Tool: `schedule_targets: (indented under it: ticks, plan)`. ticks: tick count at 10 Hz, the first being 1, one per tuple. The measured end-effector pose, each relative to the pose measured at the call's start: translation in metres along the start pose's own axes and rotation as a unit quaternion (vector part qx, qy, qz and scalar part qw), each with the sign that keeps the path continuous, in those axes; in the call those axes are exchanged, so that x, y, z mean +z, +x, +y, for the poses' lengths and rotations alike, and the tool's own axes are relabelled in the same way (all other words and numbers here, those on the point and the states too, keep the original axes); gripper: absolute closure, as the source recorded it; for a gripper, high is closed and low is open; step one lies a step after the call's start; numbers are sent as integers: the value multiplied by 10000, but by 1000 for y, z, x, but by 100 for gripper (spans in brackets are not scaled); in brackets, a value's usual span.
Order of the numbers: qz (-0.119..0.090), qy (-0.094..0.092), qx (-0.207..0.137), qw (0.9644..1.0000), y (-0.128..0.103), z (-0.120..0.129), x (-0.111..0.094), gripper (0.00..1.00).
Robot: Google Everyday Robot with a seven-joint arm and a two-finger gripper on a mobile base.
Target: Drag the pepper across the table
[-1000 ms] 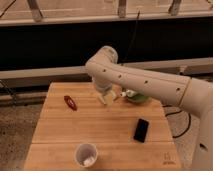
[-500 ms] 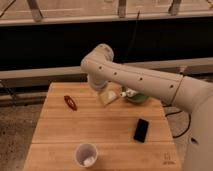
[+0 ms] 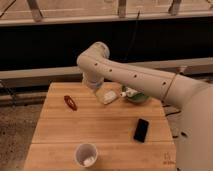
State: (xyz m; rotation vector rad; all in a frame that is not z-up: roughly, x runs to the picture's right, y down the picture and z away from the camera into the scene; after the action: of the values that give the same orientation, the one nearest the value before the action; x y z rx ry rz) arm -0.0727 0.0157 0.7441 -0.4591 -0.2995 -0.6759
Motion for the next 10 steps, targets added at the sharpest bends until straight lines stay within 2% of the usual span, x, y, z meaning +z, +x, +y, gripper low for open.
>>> schedule_targets:
  ticks: [3, 6, 8, 10]
  plan:
    - [-131, 43, -48, 9999, -2, -9, 4, 20]
    - [-325, 144, -151, 9993, -20, -33, 13, 20]
    - [-347, 155, -196, 9991, -19, -37, 15, 20]
    - [-384, 153, -285, 9987, -27, -46, 21, 20]
